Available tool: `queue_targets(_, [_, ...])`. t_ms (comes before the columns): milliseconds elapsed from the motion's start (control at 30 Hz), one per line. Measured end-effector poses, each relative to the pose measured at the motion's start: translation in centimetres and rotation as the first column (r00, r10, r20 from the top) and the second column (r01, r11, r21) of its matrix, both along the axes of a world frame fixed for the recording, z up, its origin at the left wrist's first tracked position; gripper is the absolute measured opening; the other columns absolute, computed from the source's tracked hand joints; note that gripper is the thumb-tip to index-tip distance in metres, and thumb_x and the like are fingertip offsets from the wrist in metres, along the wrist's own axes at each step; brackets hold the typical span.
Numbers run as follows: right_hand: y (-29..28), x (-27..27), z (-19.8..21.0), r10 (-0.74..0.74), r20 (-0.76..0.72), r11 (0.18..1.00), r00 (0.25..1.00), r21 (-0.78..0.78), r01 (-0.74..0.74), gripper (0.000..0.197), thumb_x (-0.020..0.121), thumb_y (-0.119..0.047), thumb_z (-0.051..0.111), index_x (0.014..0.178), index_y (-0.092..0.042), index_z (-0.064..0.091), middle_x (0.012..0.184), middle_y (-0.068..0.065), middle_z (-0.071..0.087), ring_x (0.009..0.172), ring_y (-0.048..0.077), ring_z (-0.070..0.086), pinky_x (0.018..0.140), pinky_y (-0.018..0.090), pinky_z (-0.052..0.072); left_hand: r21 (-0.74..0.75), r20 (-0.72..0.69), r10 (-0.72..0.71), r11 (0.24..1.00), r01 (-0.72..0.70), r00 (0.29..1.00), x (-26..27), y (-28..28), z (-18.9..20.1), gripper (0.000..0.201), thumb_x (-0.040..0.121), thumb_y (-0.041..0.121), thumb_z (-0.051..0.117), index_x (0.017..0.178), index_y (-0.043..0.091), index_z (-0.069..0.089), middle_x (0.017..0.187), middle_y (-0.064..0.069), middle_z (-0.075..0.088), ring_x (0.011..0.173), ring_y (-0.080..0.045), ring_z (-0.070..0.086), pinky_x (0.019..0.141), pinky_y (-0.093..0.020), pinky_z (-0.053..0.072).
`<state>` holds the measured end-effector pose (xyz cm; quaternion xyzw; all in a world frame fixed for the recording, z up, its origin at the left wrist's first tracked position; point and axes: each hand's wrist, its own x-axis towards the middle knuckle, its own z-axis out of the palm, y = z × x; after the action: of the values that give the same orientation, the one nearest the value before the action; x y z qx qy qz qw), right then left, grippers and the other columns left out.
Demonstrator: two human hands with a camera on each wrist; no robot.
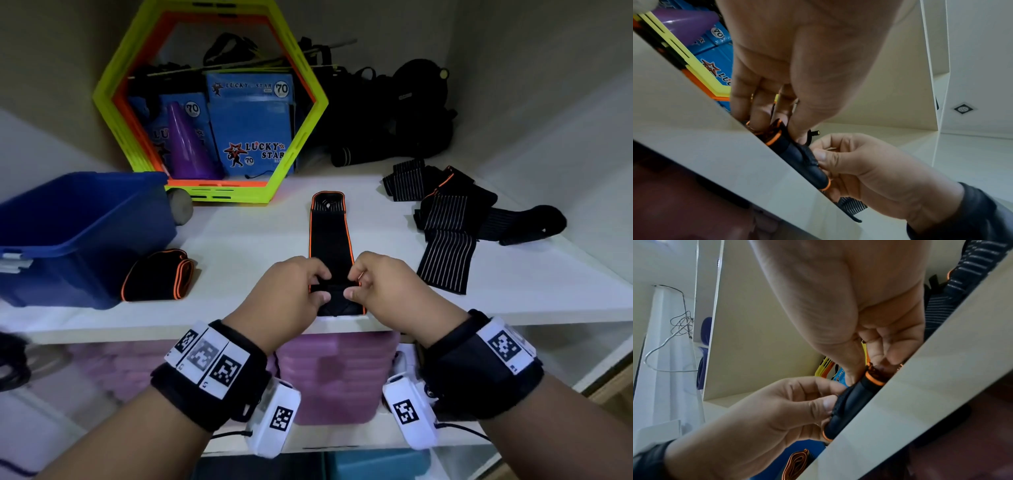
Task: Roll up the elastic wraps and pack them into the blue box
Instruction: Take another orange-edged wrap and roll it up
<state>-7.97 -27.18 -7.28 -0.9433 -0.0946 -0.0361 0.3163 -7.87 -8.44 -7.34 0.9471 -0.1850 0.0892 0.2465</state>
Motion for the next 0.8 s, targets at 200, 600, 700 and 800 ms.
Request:
queue_targets(200, [0.6, -0.4, -0.6, 0.007, 0.113, 0.998, 0.994, -0.062, 0.0, 0.007, 0.088, -0.025, 0.069, 0.086, -0.02, 0.072, 0.095, -0.006, 0.054, 0.084, 0.011, 0.057, 0.076, 0.024, 0.042, 0.018, 0.121, -0.011, 1.0, 0.009, 0.993, -0.4, 0.0, -1.2, 0.009, 0.087, 0.022, 0.072, 0.095, 0.023, 0.077, 0.102, 0.005, 0.065, 0.092, -0.018, 0.056, 0.082, -0.023, 0.038])
queue_targets(600, [0.4, -3.3, -2.0, 0.092, 0.25, 0.977, 0.964, -0.212, -0.038, 0.033, 0.085, -0.02, 0.054, 0.116, -0.017, 0.066, 0.121, -0.007, 0.063, 0.101, 0.018, 0.05, 0.086, 0.03, 0.049, -0.015, 0.192, -0.019, 1.0, 0.022, 0.981, -2.0, 0.5, -3.3, 0.039, 0.092, 0.054, 0.053, 0.106, 0.024, 0.073, 0.102, 0.01, 0.073, 0.091, -0.018, 0.06, 0.08, -0.034, 0.05])
queue_targets(700, [-0.1, -3.1, -2.4, 0.107, 0.204, 0.978, 0.973, -0.2, -0.066, 0.038, 0.088, -0.036, 0.064, 0.124, -0.026, 0.056, 0.118, -0.012, 0.06, 0.102, 0.014, 0.048, 0.086, 0.029, 0.045, -0.004, 0.162, -0.016, 1.0, 0.016, 0.987, -2.1, 1.2, -3.3, 0.056, 0.075, 0.063, 0.07, 0.116, 0.025, 0.074, 0.122, 0.013, 0.069, 0.105, -0.016, 0.055, 0.087, -0.033, 0.051])
queue_targets(800, [-0.5, -2.6, -2.5, 0.103, 0.171, 0.989, 0.98, -0.126, -0.082, 0.038, 0.087, -0.034, 0.069, 0.122, -0.032, 0.056, 0.116, -0.015, 0.062, 0.103, 0.012, 0.052, 0.088, 0.03, 0.044, -0.021, 0.135, -0.024, 0.999, 0.027, 0.991, -2.2, 1.8, -3.5, 0.052, 0.073, 0.042, 0.082, 0.122, 0.03, 0.07, 0.127, 0.015, 0.066, 0.104, -0.015, 0.053, 0.091, -0.035, 0.05])
